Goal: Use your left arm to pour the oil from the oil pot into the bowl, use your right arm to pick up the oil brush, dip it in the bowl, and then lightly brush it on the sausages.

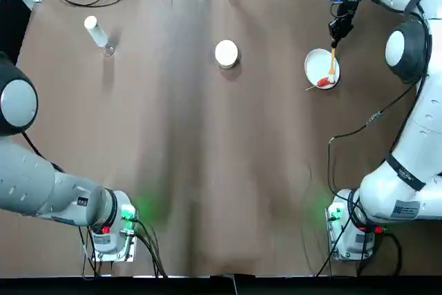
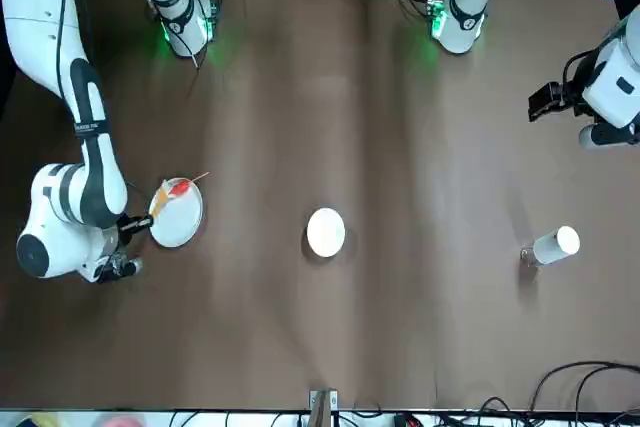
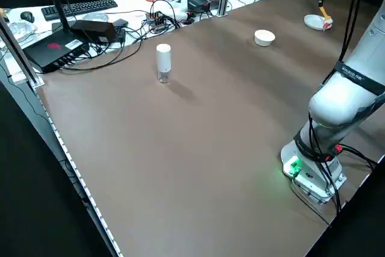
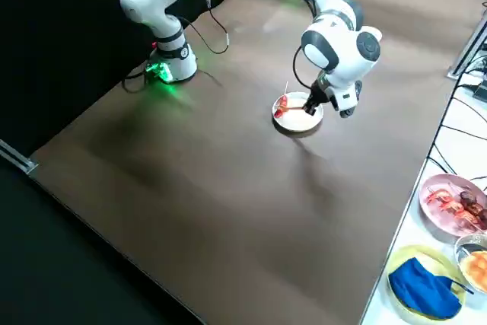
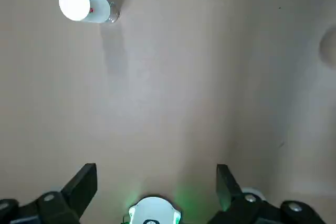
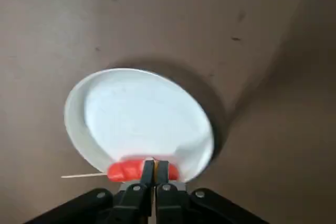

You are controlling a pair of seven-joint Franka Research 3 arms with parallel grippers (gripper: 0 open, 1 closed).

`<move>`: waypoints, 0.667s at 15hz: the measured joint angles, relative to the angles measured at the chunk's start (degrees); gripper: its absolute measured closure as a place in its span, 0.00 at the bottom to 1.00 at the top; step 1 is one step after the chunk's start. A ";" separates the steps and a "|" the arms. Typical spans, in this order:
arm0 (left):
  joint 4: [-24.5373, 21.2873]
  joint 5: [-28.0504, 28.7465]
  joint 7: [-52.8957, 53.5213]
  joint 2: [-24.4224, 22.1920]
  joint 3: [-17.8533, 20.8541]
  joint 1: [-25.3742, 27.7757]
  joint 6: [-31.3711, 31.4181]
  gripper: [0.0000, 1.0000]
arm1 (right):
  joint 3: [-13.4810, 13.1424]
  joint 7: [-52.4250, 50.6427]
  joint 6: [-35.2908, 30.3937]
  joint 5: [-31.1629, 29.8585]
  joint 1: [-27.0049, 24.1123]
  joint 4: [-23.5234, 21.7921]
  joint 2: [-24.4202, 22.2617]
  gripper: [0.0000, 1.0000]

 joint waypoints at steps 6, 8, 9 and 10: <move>0.00 0.00 0.00 0.26 0.00 0.00 0.04 0.00 | 0.52 -0.30 0.30 -6.24 1.08 0.31 -0.07 0.96; 0.00 0.00 0.00 0.31 0.00 0.02 0.05 0.00 | 0.53 0.64 0.35 -6.78 3.27 0.43 -0.13 0.96; 0.00 0.00 0.00 0.31 0.01 0.03 0.05 0.00 | 0.54 1.18 0.46 -6.90 5.12 0.43 -0.13 0.96; 0.00 0.00 0.00 0.31 0.00 0.03 0.05 0.00 | 0.55 1.36 0.86 -6.90 5.92 0.42 -0.13 0.96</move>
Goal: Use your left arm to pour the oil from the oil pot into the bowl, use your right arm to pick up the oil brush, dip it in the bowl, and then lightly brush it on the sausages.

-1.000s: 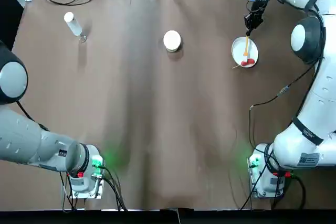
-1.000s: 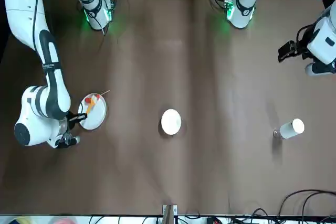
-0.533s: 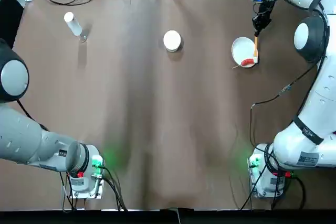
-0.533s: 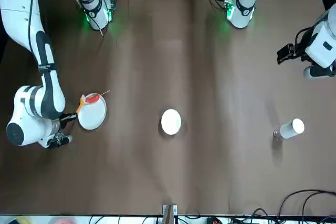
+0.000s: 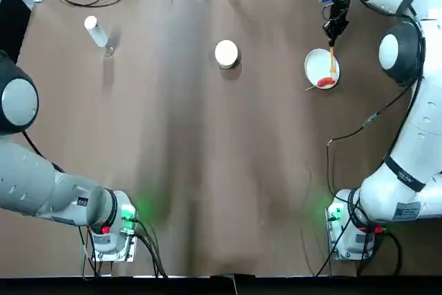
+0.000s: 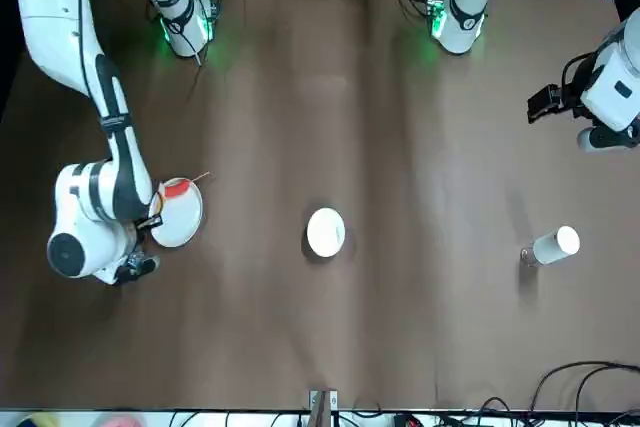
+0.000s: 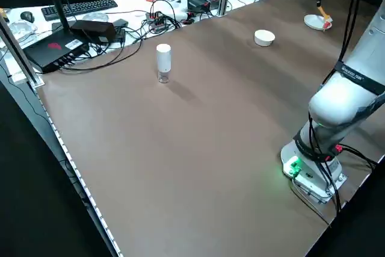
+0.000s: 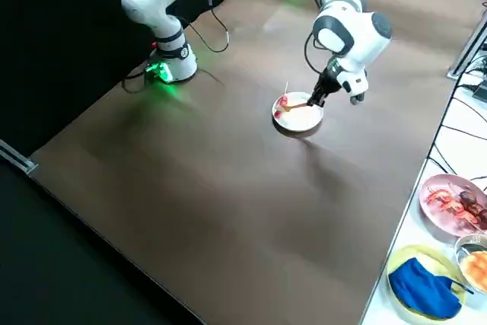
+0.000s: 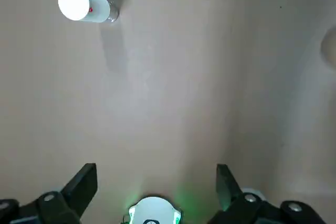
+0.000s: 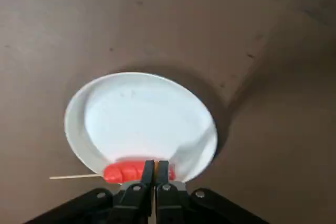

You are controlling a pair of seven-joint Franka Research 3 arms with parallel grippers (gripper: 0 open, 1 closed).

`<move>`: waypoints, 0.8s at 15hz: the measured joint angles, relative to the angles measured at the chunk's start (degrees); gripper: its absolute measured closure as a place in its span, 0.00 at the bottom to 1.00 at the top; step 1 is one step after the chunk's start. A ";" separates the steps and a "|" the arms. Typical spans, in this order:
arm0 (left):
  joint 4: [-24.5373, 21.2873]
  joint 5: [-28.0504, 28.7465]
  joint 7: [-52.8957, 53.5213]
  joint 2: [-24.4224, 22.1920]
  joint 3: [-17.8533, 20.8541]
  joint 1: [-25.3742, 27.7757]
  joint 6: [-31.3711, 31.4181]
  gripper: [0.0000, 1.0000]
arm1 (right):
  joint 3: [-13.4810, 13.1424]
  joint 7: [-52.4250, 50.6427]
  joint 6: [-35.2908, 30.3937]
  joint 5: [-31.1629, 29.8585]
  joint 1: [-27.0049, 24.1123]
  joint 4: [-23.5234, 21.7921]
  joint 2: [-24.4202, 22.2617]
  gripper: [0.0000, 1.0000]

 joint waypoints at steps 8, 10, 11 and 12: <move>0.00 0.00 0.00 0.04 0.00 0.00 0.02 0.00 | 0.51 6.07 2.32 3.77 3.83 -0.26 0.09 0.96; 0.01 0.00 0.00 0.04 0.00 0.01 0.08 0.00 | 0.55 6.88 1.40 6.41 5.02 -0.16 0.04 0.96; 0.05 0.00 0.00 0.04 0.00 0.01 0.14 0.00 | 0.55 6.98 0.40 6.87 5.23 -0.09 -0.01 0.96; 0.10 0.00 0.00 0.04 0.00 0.01 0.16 0.00 | 0.50 6.98 -0.58 6.98 5.20 -0.06 -0.05 0.96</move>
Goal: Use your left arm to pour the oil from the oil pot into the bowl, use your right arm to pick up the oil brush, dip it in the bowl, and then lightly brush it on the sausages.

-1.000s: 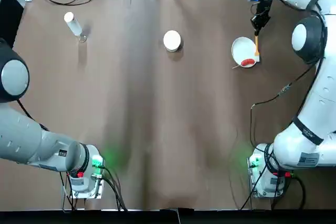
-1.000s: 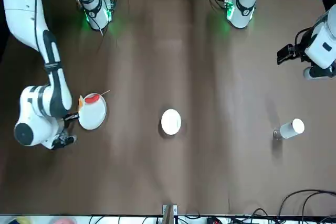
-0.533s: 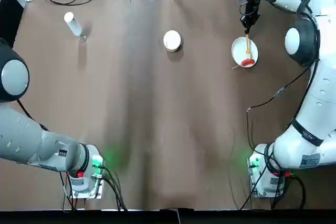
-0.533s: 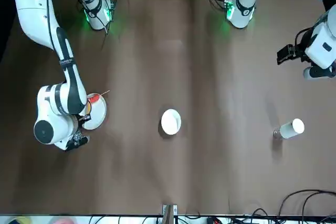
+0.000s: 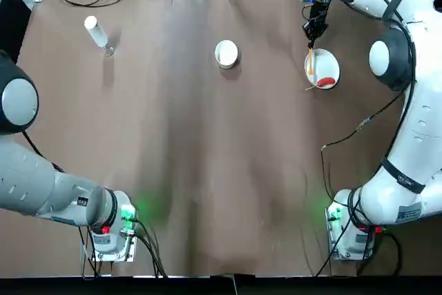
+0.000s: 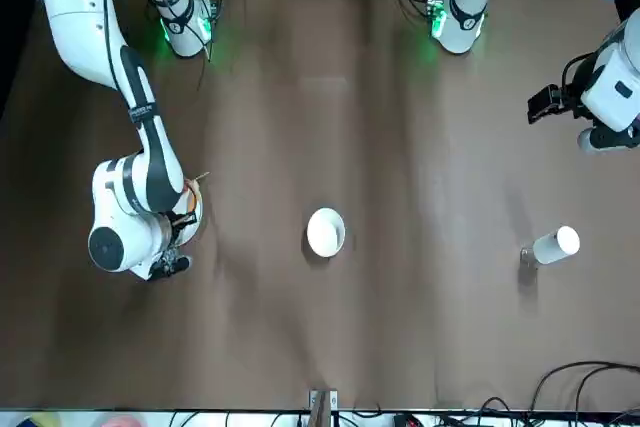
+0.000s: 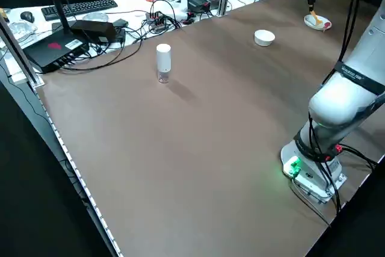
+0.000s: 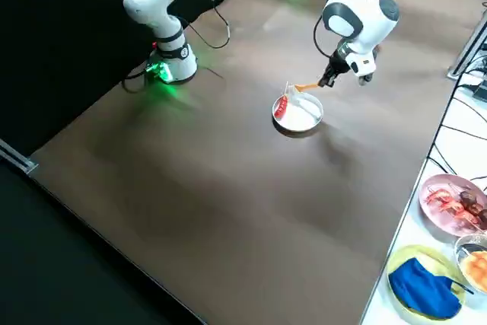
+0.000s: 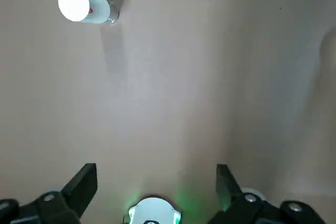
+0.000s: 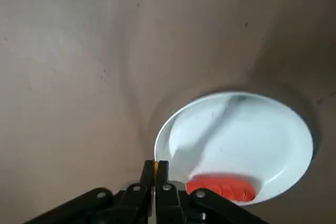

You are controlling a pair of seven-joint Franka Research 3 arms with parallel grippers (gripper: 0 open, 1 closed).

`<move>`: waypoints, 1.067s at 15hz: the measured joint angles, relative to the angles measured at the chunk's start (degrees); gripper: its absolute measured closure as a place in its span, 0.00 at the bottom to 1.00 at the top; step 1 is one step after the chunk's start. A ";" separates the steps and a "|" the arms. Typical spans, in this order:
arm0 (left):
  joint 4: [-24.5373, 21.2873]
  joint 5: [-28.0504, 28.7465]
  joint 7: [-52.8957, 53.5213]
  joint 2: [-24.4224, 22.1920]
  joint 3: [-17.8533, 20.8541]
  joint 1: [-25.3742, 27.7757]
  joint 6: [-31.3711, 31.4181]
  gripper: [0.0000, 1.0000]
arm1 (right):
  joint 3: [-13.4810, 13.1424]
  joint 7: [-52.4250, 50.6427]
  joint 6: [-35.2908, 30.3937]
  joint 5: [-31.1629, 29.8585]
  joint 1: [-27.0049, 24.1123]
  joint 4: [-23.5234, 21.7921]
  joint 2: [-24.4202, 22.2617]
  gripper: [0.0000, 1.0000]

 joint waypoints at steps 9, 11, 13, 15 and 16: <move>0.07 0.00 0.00 0.00 0.02 0.01 0.02 0.00 | -1.10 -5.37 -0.34 -6.46 -6.08 -0.08 -0.01 0.96; 0.07 0.00 0.00 0.00 0.02 0.01 0.02 0.00 | -1.09 -6.22 1.20 -7.27 -6.75 -0.13 0.02 0.96; 0.07 0.00 0.00 0.08 0.02 0.01 0.02 0.00 | -1.07 -7.35 1.54 -8.10 -6.91 0.14 -0.04 0.96; 0.07 0.00 0.00 0.17 0.02 0.01 0.02 0.00 | -0.61 -7.32 1.68 -7.06 -6.81 1.35 -0.29 0.96; 0.07 0.00 0.00 0.22 0.02 0.01 0.02 0.00 | -0.41 -7.04 1.67 -4.84 -6.60 2.16 -0.57 0.96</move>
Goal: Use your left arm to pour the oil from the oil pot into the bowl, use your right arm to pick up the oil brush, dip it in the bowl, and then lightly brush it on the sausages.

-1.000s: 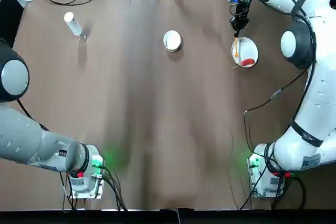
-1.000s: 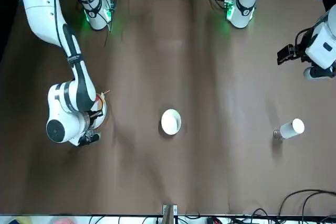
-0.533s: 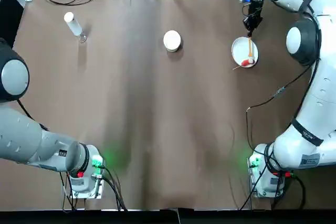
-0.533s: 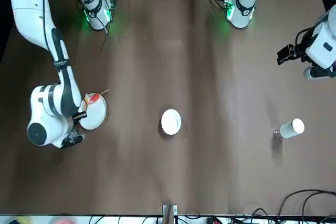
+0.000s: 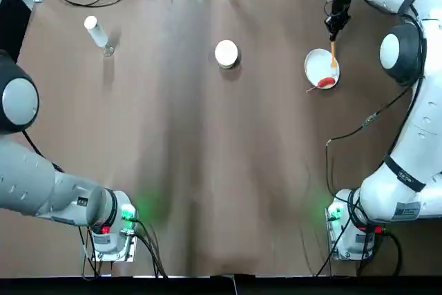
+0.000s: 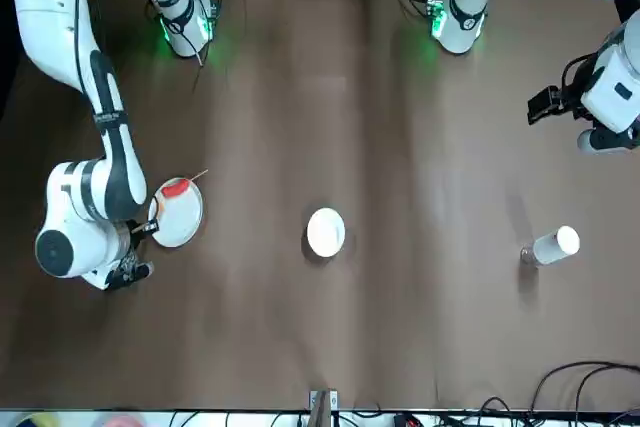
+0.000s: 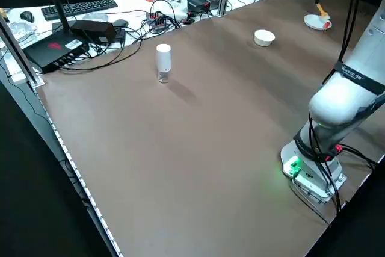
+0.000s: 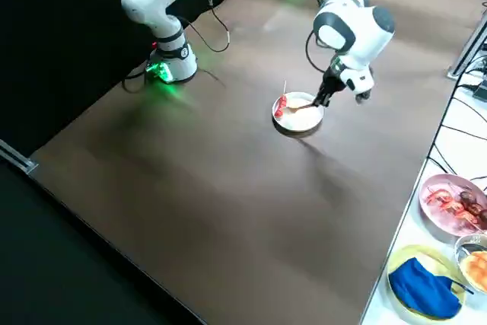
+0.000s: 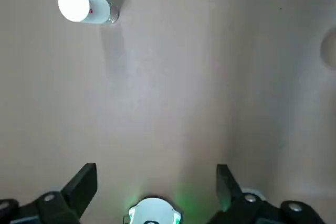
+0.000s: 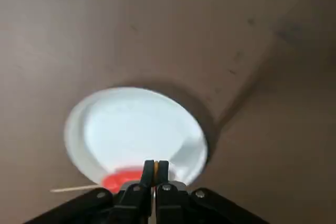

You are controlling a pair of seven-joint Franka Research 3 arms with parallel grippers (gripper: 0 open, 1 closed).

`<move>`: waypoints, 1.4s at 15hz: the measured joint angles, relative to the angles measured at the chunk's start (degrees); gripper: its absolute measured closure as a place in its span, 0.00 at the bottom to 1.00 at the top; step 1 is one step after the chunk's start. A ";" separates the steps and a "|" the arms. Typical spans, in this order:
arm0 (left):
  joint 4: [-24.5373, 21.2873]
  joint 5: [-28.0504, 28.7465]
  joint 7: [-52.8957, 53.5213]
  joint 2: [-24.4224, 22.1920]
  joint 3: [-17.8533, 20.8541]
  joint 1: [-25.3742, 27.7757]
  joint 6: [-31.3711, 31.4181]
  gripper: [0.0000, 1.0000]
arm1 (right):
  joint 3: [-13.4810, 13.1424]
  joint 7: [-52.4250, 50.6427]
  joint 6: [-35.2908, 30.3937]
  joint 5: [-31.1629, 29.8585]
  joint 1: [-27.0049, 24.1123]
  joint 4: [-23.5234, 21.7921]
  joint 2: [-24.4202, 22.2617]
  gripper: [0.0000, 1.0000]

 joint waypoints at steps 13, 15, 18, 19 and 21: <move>0.00 0.00 0.00 0.17 0.01 0.01 0.28 0.00 | 1.67 22.17 22.16 37.38 18.23 1.36 -0.45 0.96; 0.00 0.00 0.00 0.17 0.01 0.01 0.35 0.00 | 1.72 22.76 29.06 41.85 21.42 1.16 0.73 0.96; 0.00 0.00 0.00 0.17 0.01 0.01 0.43 0.00 | 1.72 23.16 36.58 46.06 25.46 0.93 3.41 0.96; 0.00 0.00 0.00 0.17 0.01 0.01 0.44 0.00 | 1.73 23.21 37.47 46.15 26.20 0.90 4.29 0.96; 0.00 0.00 0.16 0.17 -0.01 0.01 0.45 0.00 | 1.44 23.21 38.17 46.18 26.44 0.86 5.70 0.96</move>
